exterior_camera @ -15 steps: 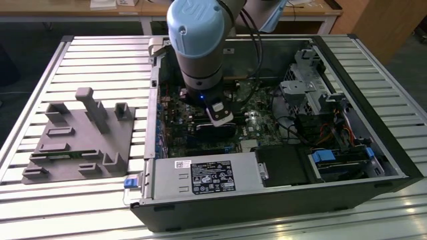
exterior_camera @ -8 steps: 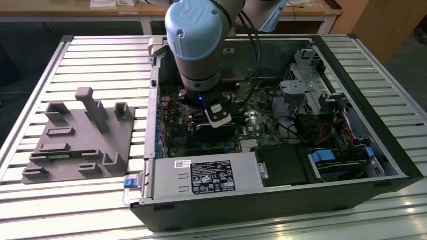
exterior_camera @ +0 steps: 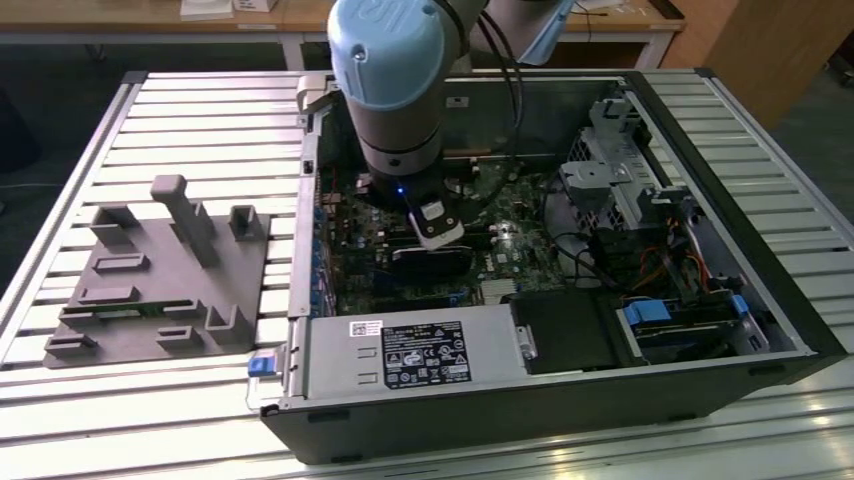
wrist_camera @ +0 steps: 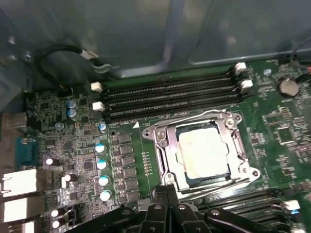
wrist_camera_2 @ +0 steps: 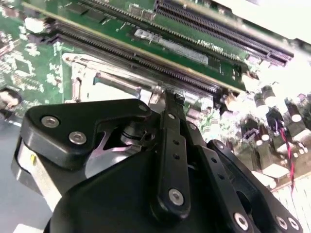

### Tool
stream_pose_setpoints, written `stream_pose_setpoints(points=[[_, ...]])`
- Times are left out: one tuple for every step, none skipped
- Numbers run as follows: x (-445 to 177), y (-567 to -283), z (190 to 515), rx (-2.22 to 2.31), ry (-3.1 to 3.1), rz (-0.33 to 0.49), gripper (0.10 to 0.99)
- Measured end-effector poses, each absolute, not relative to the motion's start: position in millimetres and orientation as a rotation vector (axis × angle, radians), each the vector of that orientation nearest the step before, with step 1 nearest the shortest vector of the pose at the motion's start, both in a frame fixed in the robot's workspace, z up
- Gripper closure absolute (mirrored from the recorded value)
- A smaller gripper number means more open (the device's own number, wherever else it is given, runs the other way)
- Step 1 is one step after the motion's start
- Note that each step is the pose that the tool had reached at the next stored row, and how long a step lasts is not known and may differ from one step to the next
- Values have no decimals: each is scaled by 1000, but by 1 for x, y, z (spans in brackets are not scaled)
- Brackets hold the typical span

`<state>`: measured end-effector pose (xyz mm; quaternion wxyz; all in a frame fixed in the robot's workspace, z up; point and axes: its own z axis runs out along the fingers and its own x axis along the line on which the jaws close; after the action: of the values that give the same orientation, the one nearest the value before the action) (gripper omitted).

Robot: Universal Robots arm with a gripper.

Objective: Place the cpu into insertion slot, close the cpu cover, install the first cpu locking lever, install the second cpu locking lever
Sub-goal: 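Install the second cpu locking lever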

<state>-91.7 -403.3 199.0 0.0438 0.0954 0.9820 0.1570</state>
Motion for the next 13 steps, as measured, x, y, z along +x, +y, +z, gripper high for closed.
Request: stream_pose_setpoints(points=[[-92,-403,202,292,3002,480,980],[-91,-403,206,292,3002,480,980],[-91,-403,209,292,3002,476,980],[-91,-403,211,292,3003,468,980],[-91,-403,213,292,3004,455,980],[-90,-403,214,293,3005,437,980],[-89,-403,215,295,3006,419,980],[-88,-403,216,296,3007,399,980],[-87,-403,216,299,3008,383,980],[-85,-403,216,301,3009,370,980],[-83,-403,216,302,3009,361,980],[-80,-403,216,303,3009,356,980],[-78,-403,216,304,3009,354,980]])
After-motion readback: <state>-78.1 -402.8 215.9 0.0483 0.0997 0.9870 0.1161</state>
